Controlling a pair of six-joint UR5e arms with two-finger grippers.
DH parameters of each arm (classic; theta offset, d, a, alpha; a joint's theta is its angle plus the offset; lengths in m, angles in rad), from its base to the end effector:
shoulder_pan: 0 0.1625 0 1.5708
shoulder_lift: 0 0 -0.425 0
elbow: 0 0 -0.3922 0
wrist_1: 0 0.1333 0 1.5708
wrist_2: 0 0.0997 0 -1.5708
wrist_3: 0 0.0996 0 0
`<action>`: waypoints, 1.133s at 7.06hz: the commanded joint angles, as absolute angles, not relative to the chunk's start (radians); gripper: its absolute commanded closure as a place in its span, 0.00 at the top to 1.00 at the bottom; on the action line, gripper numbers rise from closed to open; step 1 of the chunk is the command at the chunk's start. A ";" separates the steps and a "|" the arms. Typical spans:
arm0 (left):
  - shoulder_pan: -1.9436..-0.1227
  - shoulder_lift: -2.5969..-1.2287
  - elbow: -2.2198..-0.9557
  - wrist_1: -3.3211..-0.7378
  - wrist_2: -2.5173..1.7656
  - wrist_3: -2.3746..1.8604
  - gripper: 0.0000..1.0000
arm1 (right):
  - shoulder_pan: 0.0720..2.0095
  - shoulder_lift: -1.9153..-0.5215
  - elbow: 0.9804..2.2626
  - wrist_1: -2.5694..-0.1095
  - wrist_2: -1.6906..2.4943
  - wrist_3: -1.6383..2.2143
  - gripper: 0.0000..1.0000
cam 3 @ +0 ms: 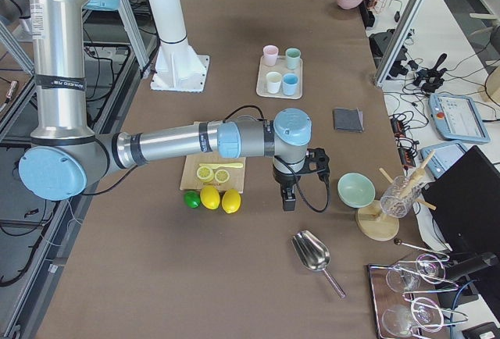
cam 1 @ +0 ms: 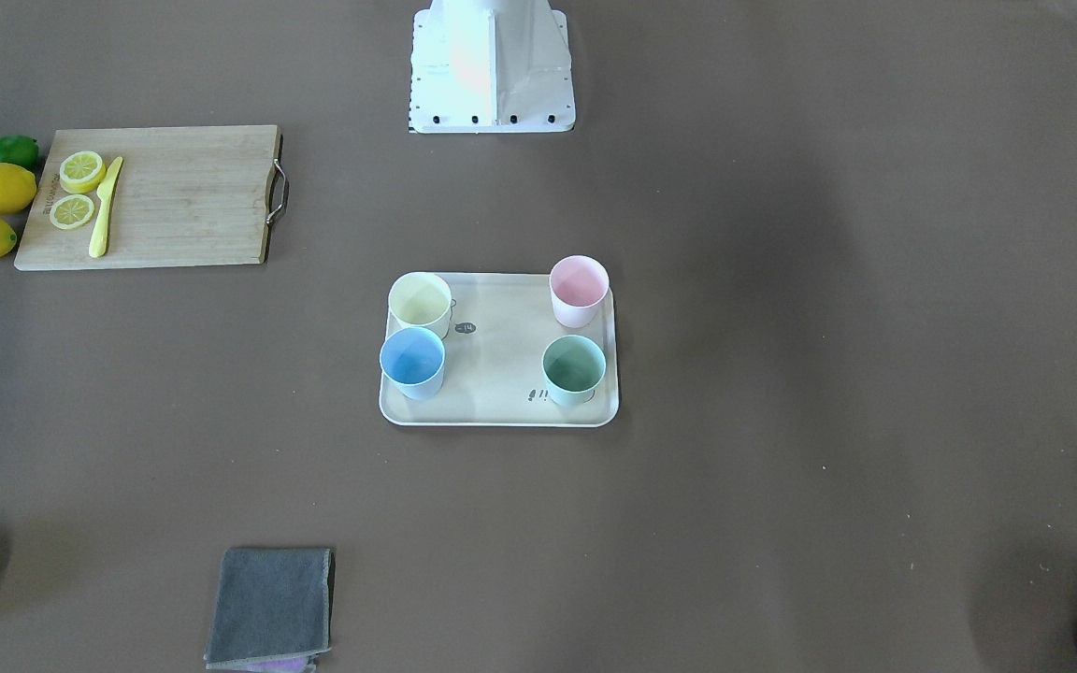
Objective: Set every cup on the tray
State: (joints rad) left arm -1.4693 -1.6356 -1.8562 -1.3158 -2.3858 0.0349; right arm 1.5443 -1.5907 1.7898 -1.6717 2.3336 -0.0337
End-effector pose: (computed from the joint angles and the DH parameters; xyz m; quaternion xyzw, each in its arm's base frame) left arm -0.0097 -0.5052 0.5106 0.0305 0.3971 0.0813 0.9137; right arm 0.0517 -0.4838 0.5717 0.0469 -0.3716 -0.0462 0.9261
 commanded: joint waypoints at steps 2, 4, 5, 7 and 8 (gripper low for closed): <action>-1.548 -1.626 -1.853 -1.313 -2.385 0.035 0.99 | 1.583 -1.591 1.807 -1.667 2.365 -0.034 1.00; -1.549 -1.620 -1.847 -1.313 -2.382 0.035 0.99 | 1.577 -1.588 1.804 -1.667 2.365 -0.035 1.00; -1.549 -1.608 -1.848 -1.315 -2.353 0.035 0.99 | 1.575 -1.588 1.804 -1.667 2.364 -0.035 1.00; -1.546 -1.614 -1.848 -1.316 -2.296 0.035 0.99 | 1.577 -1.591 1.807 -1.667 2.362 -0.035 1.00; -1.546 -1.614 -1.853 -1.316 -2.296 0.034 0.99 | 1.577 -1.589 1.806 -1.667 2.362 -0.035 1.00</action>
